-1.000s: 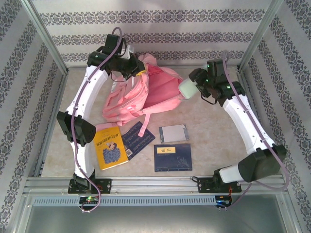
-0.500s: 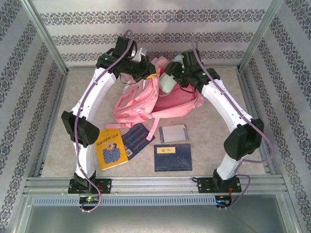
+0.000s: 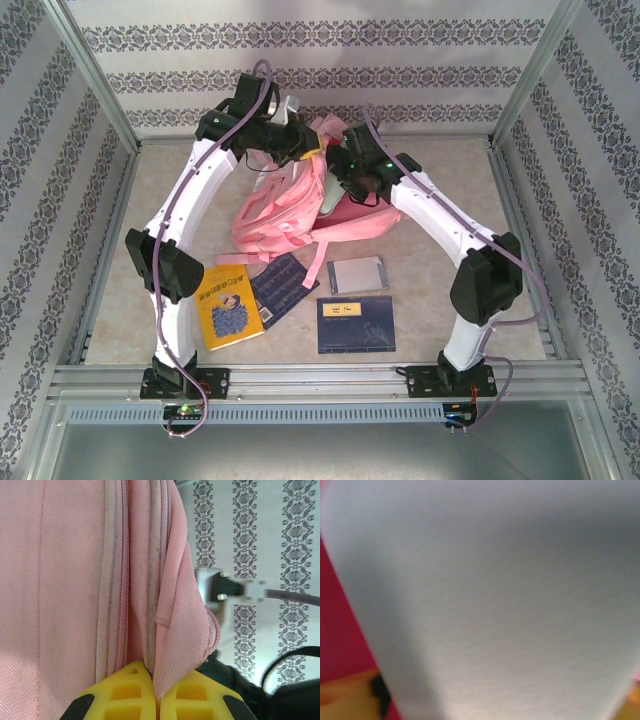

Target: Pack the student bag

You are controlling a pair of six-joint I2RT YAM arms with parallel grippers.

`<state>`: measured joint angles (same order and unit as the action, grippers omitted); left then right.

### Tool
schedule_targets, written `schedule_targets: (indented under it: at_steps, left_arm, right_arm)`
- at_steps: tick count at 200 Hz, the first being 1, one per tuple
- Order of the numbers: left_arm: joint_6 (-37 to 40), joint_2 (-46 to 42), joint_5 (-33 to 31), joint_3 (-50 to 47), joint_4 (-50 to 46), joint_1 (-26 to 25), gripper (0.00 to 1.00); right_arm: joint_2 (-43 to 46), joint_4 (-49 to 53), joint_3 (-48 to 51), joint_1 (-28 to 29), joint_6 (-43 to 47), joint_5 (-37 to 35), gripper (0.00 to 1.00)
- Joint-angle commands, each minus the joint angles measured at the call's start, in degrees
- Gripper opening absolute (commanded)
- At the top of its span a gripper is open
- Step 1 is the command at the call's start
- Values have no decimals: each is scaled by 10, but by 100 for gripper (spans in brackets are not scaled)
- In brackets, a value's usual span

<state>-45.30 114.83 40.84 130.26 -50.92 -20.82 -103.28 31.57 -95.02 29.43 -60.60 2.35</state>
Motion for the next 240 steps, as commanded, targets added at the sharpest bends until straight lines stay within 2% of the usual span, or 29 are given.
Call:
schedule_targets:
  at_steps: [1, 25, 61, 98, 132, 178, 222, 240]
  left_arm:
    - [-7, -21, 46, 32, 102, 2, 0]
    - [-3, -21, 46, 31, 97, 3, 0]
    - [-1, -20, 44, 32, 95, 7, 0]
    - [7, -19, 34, 30, 78, 16, 0]
    - [13, -11, 6, 28, 53, 32, 0]
    - [38, 30, -35, 80, 27, 46, 0]
    - [34, 76, -47, 104, 25, 46, 0]
    - [57, 98, -73, 123, 5, 39, 0]
  right_arm:
    - [-19, -32, -7, 12, -6, 1, 98]
    - [0, -35, 8, 4, 15, -10, 98]
    - [24, -63, 40, -15, 24, 10, 98]
    - [44, -58, 23, -18, 100, 30, 98]
    - [102, -55, 31, -17, 190, 30, 98]
    - [196, -49, 115, -5, 259, 55, 95]
    - [297, -14, 239, -8, 263, 36, 89]
    - [329, -7, 285, -8, 259, 43, 88]
